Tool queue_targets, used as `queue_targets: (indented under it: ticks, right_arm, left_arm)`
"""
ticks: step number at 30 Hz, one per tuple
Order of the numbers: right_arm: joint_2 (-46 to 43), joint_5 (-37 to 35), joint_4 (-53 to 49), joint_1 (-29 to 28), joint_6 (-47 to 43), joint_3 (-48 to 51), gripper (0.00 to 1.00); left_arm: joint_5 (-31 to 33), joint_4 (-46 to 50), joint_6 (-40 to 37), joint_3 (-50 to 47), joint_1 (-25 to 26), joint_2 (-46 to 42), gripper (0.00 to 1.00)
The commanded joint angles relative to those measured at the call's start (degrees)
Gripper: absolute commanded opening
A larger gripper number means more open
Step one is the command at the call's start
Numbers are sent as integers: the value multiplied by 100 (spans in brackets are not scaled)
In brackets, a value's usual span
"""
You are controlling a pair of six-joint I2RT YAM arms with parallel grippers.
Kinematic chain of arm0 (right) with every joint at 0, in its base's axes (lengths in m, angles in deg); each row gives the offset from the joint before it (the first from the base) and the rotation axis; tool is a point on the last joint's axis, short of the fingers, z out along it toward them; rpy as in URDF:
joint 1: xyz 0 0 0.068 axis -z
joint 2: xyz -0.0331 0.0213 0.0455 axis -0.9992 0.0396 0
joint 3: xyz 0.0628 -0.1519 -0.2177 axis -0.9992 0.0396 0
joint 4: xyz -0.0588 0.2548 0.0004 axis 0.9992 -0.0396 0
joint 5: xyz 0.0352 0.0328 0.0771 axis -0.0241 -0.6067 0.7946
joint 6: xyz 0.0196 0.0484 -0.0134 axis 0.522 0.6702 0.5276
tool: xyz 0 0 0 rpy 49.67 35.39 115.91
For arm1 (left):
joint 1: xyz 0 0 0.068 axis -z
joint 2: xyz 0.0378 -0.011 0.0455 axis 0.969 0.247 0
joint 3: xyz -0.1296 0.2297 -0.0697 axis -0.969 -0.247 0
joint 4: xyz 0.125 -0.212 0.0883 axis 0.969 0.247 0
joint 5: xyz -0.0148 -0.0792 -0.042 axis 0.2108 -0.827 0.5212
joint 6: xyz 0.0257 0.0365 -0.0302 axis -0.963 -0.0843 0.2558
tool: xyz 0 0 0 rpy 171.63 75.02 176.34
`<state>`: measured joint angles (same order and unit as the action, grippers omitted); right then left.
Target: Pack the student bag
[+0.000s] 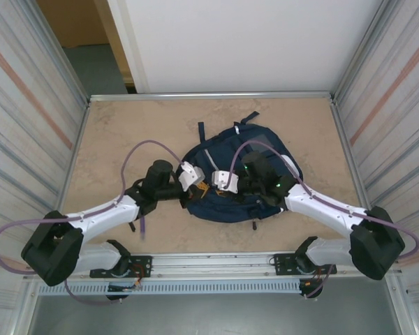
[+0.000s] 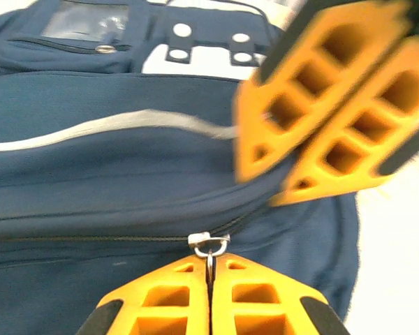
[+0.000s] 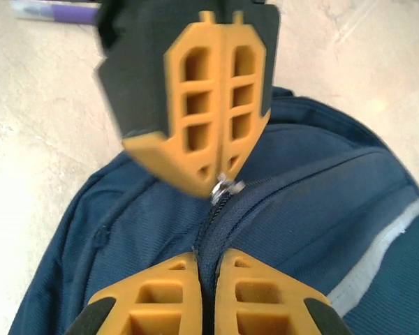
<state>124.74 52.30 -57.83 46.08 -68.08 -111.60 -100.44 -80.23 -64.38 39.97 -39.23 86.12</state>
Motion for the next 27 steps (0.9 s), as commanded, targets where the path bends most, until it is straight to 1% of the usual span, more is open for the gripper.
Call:
queue_targets:
  ticks: [1,3,4,6,7,8,9,10,11,12,14,16,18,19,20,21,22,23,24,27]
  right_arm:
    - [-718,560,-986,174,-1440,143,0]
    - [-969,685,-1530,175,-2370,176,0]
    - [-1001,616,-1670,162,-2580,171,0]
    - [-930,111,-1660,100,-2541,172,1]
    - [-873,-200,-1403,25,-2268,222,20]
    - [-851,-566,-956,-113,-1744,299,35]
    - [-852,-628,-607,-191,-1175,340,40]
    - [-854,-546,-332,-224,-707,356,43]
    - [-833,-513,52,-321,-71,388,50]
    - [-779,-596,293,-428,488,360,55]
    - [-610,-1035,417,-636,1177,210,56]
    - [-403,-1472,167,-762,1351,33,56]
    - [-189,-2121,29,-772,1347,22,55]
    - [-100,-2318,-61,-735,1348,-2,52]
    - [-34,-2383,-254,-647,1341,-50,42]
    - [11,-2279,-516,-524,1259,-131,24]
    - [-5,-2217,-714,-460,1130,-203,11]
    - [-56,-2170,-870,-416,979,-218,3]
    - [-150,-2052,-955,-362,856,-223,0]
    - [-463,-1029,-1119,-69,372,-186,0]
  left_arm:
    - [501,-239,80,103,-635,-20,0]
    - [297,-283,118,227,-935,251,0]
    - [211,-320,135,277,-1002,375,0]
    - [-53,-353,77,383,-1044,520,0]
    - [-270,-375,44,410,-1028,547,0]
    - [-517,-411,86,424,-1001,557,0]
    - [-624,-460,193,424,-922,542,0]
    - [-627,-518,280,393,-789,512,0]
    - [-582,-577,351,349,-600,451,0]
    - [-503,-670,418,285,-372,380,0]
    - [-320,-923,614,180,56,341,0]
    - [-132,-1117,818,123,374,338,0]
    - [0,-1075,1003,108,516,268,0]
    - [98,-1000,1086,86,535,199,0]
    - [225,-923,1126,27,537,82,0]
    - [405,-840,1111,-48,537,-33,0]
    - [589,-764,1084,-105,529,-147,0]
    - [728,-656,1070,-151,479,-254,0]
    - [762,-564,1107,-175,388,-339,0]
    - [613,-422,1231,-246,64,-544,0]
